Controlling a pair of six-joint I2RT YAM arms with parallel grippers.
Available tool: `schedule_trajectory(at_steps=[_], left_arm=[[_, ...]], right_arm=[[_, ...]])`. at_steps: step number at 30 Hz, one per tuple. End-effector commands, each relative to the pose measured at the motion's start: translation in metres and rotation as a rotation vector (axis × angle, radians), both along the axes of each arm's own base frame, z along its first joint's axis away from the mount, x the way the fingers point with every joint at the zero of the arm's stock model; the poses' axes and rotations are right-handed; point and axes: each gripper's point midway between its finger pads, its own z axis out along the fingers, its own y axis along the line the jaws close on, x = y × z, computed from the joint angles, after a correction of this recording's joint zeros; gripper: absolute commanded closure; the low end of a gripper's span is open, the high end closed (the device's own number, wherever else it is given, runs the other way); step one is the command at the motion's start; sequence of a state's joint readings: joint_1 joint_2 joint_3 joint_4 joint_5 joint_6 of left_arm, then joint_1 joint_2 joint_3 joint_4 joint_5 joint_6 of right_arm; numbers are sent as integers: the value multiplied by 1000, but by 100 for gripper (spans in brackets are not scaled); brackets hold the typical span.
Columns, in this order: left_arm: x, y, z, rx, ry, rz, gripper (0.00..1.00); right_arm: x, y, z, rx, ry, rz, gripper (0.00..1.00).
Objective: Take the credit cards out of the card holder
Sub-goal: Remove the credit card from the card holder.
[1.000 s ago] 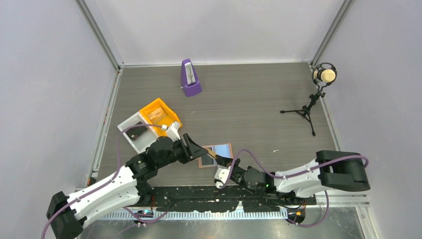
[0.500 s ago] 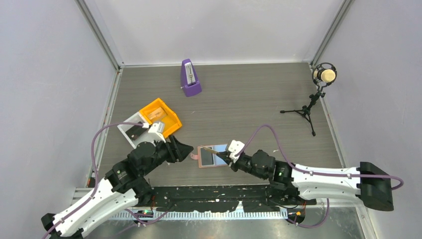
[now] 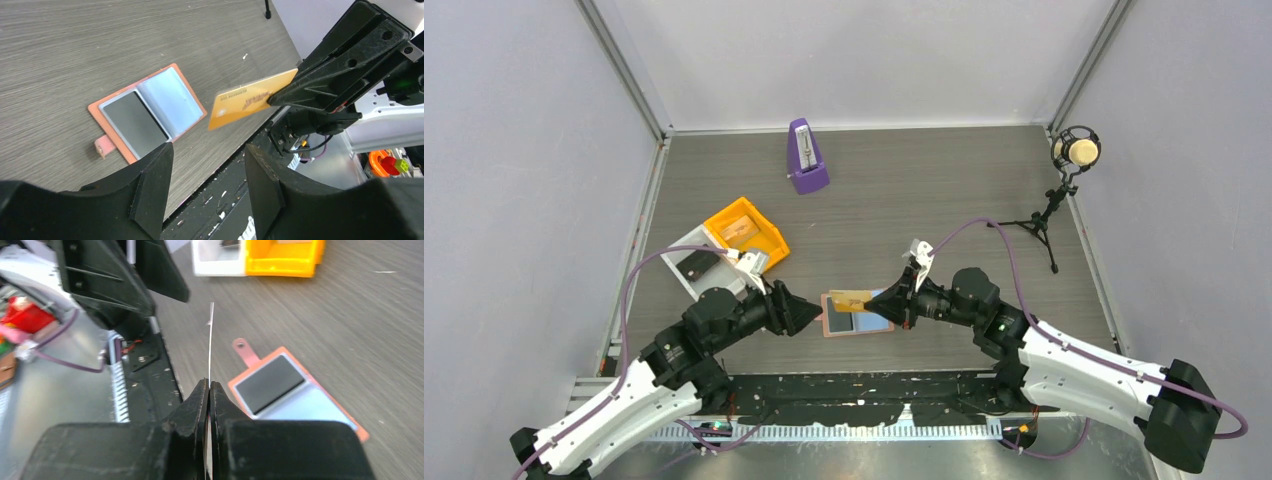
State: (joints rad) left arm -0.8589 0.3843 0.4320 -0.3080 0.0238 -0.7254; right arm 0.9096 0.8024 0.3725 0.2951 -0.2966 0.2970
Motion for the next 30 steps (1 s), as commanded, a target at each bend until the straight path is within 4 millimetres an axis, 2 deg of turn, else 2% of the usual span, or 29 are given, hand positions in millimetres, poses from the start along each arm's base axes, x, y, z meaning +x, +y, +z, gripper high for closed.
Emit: schedule_trajectory(at_steps=[1, 11, 18, 21, 26, 29, 30], left_arm=[[-5, -17, 25, -94, -32, -77, 43], [-5, -29, 27, -207, 3, -92, 44], [-9, -37, 31, -275, 32, -119, 51], [-9, -37, 33, -288, 44, -114, 60], [-8, -37, 38, -310, 63, -100, 100], [-4, -34, 33, -284, 81, -67, 100], [-2, -32, 30, -268, 92, -50, 100]], right_arm=[[-28, 15, 36, 115, 39, 203, 95], [-37, 15, 56, 257, 74, 280, 95], [-34, 15, 52, 273, 108, 272, 94], [-30, 15, 45, 273, 119, 259, 94], [-17, 12, 29, 261, 143, 212, 91], [-12, 10, 23, 264, 152, 191, 84], [-10, 9, 22, 264, 150, 179, 79]])
